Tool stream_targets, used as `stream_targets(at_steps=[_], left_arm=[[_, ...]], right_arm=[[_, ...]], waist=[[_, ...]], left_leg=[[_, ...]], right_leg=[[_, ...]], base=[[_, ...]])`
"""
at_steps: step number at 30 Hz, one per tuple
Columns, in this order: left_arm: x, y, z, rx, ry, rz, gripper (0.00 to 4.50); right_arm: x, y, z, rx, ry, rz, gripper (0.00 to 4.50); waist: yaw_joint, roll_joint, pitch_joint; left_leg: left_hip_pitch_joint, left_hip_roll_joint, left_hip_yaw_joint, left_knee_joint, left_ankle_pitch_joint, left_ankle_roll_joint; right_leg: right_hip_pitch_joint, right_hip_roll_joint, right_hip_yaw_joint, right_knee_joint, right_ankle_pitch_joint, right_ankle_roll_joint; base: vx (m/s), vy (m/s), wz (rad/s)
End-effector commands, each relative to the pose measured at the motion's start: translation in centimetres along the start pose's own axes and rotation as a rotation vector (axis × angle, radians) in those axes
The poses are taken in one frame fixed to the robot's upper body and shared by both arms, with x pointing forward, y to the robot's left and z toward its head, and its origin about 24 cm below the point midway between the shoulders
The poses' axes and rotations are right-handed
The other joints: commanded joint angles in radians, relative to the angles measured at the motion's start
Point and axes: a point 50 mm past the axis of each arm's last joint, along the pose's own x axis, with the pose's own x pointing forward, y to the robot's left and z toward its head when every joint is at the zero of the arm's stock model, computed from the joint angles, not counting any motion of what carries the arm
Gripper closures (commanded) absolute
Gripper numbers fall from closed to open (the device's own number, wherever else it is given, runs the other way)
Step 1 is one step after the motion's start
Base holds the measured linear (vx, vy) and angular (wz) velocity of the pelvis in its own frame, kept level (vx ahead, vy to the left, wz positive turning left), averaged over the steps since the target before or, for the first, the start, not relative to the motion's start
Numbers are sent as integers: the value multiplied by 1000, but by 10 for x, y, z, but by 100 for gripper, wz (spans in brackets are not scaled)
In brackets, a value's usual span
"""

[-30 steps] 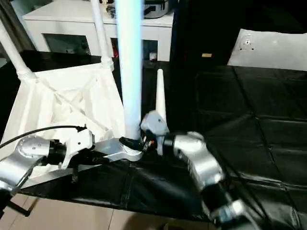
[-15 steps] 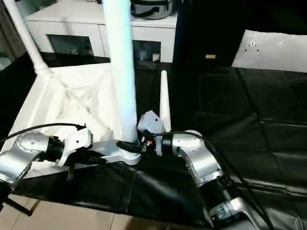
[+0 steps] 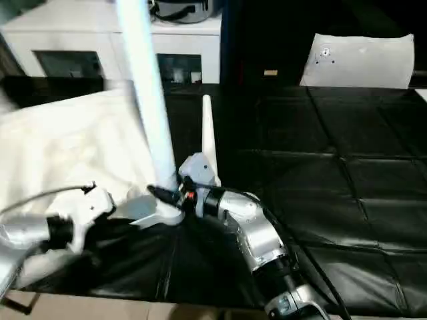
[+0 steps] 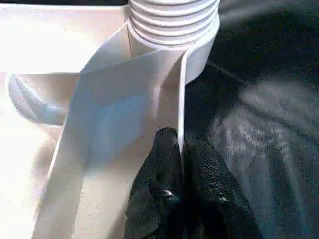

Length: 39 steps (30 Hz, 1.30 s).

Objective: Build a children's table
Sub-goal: Insert table leg to table base

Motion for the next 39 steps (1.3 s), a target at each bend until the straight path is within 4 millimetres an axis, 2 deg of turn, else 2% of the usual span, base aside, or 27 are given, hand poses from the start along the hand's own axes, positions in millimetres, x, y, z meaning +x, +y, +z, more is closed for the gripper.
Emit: stream_targets(at_steps=[1, 2, 3, 4, 5, 6, 9, 11, 13, 14, 16, 17, 18, 19, 21, 22, 23, 24, 25, 27, 28, 29, 30, 33, 35, 37, 39], left_arm=[[1, -9, 24, 29, -78, 54, 450], [2, -10, 24, 27, -78, 57, 450], [5, -16, 28, 18, -86, 66, 450], [11, -23, 36, -3, -113, 69, 450], [18, -30, 44, -19, -143, 65, 450], [23, -34, 49, -30, -161, 62, 450], [29, -34, 51, 1, -148, 55, 450], [30, -31, 46, 30, -102, 64, 450], [30, -28, 45, 38, -81, 73, 450], [30, -25, 44, 39, -61, 94, 450], [30, -23, 44, 35, -55, 113, 450], [30, -22, 45, 33, -55, 121, 450], [29, -19, 46, 43, -53, 138, 450], [29, -19, 46, 43, -53, 138, 450], [28, -14, 46, 58, -55, 156, 450], [28, -13, 46, 60, -55, 158, 450], [26, -10, 45, 75, -50, 162, 450], [26, -9, 45, 78, -49, 161, 450], [25, -8, 45, 79, -49, 160, 450], [24, -5, 45, 82, -53, 164, 450], [22, -3, 45, 85, -54, 164, 450], [21, -1, 45, 89, -56, 164, 450], [20, 1, 45, 94, -60, 162, 450], [17, 4, 45, 98, -68, 148, 450], [14, 6, 43, 126, -73, 104, 450], [12, 8, 41, 147, -68, 76, 450], [10, 10, 38, 177, -56, 30, 450]], right_arm=[[-4, 9, -43, 111, 176, -28, 263], [-4, 9, -43, 111, 175, -32, 263], [-2, 8, -43, 115, 172, -51, 263], [0, 6, -43, 119, 167, -72, 263], [1, 5, -42, 120, 164, -91, 263], [3, 5, -42, 125, 161, -99, 263], [4, 7, -42, 126, 163, -96, 263], [4, 8, -42, 125, 163, -93, 263], [4, 8, -42, 124, 162, -90, 263], [4, 9, -43, 117, 164, -87, 263], [4, 10, -43, 112, 165, -86, 263], [4, 10, -44, 114, 163, -87, 263], [4, 10, -43, 144, 152, -87, 207], [4, 10, -43, 144, 152, -87, 207], [4, 7, -42, 142, 137, -102, 193], [4, 7, -41, 141, 135, -102, 193], [4, 6, -39, 116, 119, -108, 173], [3, 5, -39, 110, 116, -111, 173], [3, 5, -39, 107, 115, -113, 149], [1, 5, -38, 120, 110, -110, 142], [0, 4, -38, 120, 109, -115, 133], [-2, 3, -39, 115, 113, -128, 133], [-4, 3, -40, 110, 117, -136, 106], [-7, 2, -40, 116, 113, -141, 95], [-14, 1, -36, 121, 90, -119, 80], [-20, 0, -32, 110, 69, -100, 65], [-26, 0, -28, 98, 58, -74, 54]], waist=[[20, 2, -29], [23, 7, -29], [25, -2, -31], [29, 0, -31], [31, -6, -32], [36, -6, -30], [49, -9, -32], [57, -4, -32], [57, -6, -31], [58, 3, -30], [56, -2, -31], [58, 8, -30], [55, 3, -30], [56, 3, -30], [56, 15, -30], [57, 10, -30], [60, 9, -33], [62, 14, -33], [62, 13, -34], [65, 15, -34], [69, 19, -36], [70, 17, -36], [74, 18, -36], [75, 19, -37], [76, 12, -38], [82, 16, -38], [94, 14, -40]], left_leg=[[-32, 59, -24, -90, -281, 60], [-31, 62, -25, -92, -276, 56], [-33, 61, -22, -91, -260, 57], [-34, 60, -21, -91, -246, 57], [-34, 61, -20, -90, -239, 56], [-31, 58, -17, -88, -232, 60], [-34, 54, -15, -87, -217, 70], [-28, 54, -14, -87, -223, 71], [-29, 53, -14, -87, -235, 67], [-27, 53, -16, -87, -242, 62], [-27, 53, -15, -87, -250, 59], [-25, 53, -16, -87, -256, 56], [-27, 53, -16, -87, -266, 54], [-26, 53, -17, -87, -269, 54], [-23, 50, -17, -86, -281, 53], [-21, 50, -16, -85, -286, 54], [-25, 52, -17, -86, -275, 52], [-25, 52, -18, -86, -267, 53], [-27, 53, -17, -86, -249, 57], [-29, 53, -15, -86, -229, 61], [-28, 53, -14, -85, -215, 61], [-28, 54, -13, -85, -209, 60], [-28, 54, -12, -85, -196, 62], [-30, 57, -12, -86, -177, 60], [-29, 59, -11, -86, -180, 59], [-28, 57, -11, -87, -170, 68], [-26, 58, -8, -84, -145, 73]], right_leg=[[40, -100, 69, -92, -567, -83], [41, -101, 71, -87, -553, -89], [42, -100, 72, -86, -531, -93], [43, -100, 73, -83, -510, -105], [43, -101, 73, -82, -502, -108], [41, -99, 73, -86, -510, -106], [44, -99, 74, -89, -522, -88], [39, -97, 74, -91, -529, -80], [40, -96, 71, -93, -543, -72], [39, -97, 71, -92, -545, -71], [39, -96, 70, -94, -546, -69], [38, -96, 70, -93, -547, -70], [39, -95, 68, -95, -550, -68], [39, -95, 68, -96, -552, -67], [36, -94, 67, -98, -563, -63], [34, -95, 66, -101, -570, -65], [40, -96, 66, -98, -555, -65], [40, -96, 67, -95, -539, -69], [41, -95, 69, -92, -511, -79], [43, -94, 71, -88, -481, -92], [43, -95, 72, -86, -465, -97], [43, -94, 72, -85, -455, -100], [43, -94, 73, -83, -436, -106], [46, -94, 74, -76, -389, -124], [48, -94, 75, -75, -382, -125], [48, -94, 77, -74, -377, -122], [47, -94, 78, -73, -370, -122]], base=[[0, 0, 0], [0, 0, 0], [0, 0, 0], [0, 0, 0], [0, 0, 0], [0, 0, 0], [0, 0, 0], [0, 0, 0], [0, 0, 0], [0, 0, 0], [0, 0, 0], [0, 0, 0], [0, 0, 0], [0, 0, 0], [0, 0, 0], [0, 0, 0], [0, 0, 0], [0, 0, 0], [0, 0, 0], [0, 0, 0], [0, 0, 0], [0, 0, 0], [0, 0, 0], [0, 0, 0], [0, 0, 0], [0, 0, 0], [0, 0, 0]])
